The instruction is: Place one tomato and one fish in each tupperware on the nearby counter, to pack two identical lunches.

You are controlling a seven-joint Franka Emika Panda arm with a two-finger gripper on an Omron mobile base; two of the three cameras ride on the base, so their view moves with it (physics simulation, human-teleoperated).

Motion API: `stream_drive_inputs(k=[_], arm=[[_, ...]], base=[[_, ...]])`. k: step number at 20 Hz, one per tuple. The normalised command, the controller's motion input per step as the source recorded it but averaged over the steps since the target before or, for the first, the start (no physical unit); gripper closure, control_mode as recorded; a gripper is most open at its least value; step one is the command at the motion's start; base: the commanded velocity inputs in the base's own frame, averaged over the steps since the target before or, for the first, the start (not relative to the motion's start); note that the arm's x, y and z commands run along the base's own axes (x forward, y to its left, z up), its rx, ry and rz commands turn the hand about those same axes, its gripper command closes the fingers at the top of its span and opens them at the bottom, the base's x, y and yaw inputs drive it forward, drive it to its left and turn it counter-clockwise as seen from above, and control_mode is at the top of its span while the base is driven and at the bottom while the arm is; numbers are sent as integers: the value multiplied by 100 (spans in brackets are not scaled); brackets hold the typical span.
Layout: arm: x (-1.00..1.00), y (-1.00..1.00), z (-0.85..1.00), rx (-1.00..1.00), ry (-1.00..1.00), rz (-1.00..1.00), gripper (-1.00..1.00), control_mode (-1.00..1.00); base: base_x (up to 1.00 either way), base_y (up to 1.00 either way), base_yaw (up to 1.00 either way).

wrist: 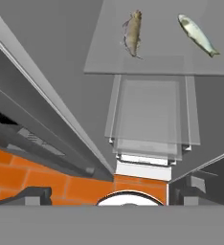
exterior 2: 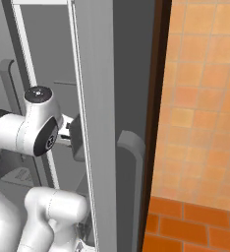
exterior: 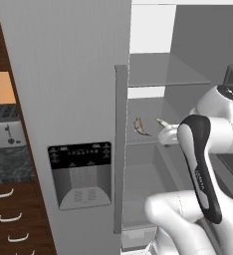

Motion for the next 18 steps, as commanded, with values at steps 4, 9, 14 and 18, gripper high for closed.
stream_drive_inputs(k=[4,9,14,18], arm=[[53,-7,0,0,0,1,-100,-100],[49,-3,0,0,0,4,-100,-100],[61,0,0,0,0,1,-100,-100],[28,0,-7,0,0,4,-100,-100]], base=[[0,0,0],[0,0,0],[0,0,0],[0,0,0]])
